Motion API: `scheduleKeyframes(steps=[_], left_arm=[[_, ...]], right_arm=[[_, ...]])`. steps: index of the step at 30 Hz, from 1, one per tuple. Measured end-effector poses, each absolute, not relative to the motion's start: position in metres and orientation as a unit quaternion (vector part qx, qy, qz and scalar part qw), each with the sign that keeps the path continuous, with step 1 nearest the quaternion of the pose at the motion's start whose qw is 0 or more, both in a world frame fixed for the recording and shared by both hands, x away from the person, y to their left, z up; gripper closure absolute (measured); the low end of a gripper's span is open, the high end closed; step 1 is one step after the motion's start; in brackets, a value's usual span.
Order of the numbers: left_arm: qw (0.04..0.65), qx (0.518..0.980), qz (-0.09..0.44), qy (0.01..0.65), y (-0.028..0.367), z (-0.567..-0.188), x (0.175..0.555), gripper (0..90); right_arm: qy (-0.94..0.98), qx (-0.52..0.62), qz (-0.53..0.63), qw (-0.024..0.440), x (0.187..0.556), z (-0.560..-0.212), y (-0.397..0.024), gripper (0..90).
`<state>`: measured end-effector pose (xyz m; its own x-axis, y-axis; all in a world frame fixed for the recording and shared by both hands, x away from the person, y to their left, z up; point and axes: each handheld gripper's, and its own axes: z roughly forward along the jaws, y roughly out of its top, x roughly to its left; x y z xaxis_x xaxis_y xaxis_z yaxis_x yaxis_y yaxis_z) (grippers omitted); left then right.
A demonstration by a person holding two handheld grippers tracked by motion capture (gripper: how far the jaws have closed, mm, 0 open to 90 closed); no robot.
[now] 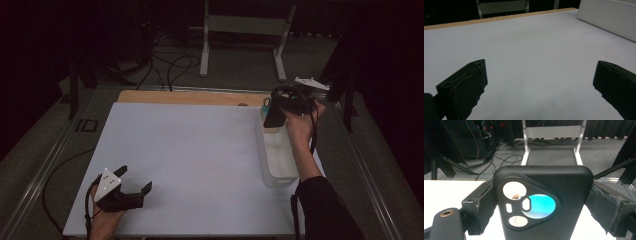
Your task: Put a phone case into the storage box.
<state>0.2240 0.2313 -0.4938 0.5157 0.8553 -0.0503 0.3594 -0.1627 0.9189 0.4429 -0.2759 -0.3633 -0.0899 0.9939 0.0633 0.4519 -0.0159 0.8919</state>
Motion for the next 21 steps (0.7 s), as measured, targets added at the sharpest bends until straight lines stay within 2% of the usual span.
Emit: scheduleKeyframes(steps=[21], left_arm=[[0.492, 0.718, 0.253, 0.422, 0.232, -0.494, 0.223, 0.0]], right_arm=[[0.628, 0.603, 0.373, 0.321, 0.461, -0.396, -0.269, 13.3]])
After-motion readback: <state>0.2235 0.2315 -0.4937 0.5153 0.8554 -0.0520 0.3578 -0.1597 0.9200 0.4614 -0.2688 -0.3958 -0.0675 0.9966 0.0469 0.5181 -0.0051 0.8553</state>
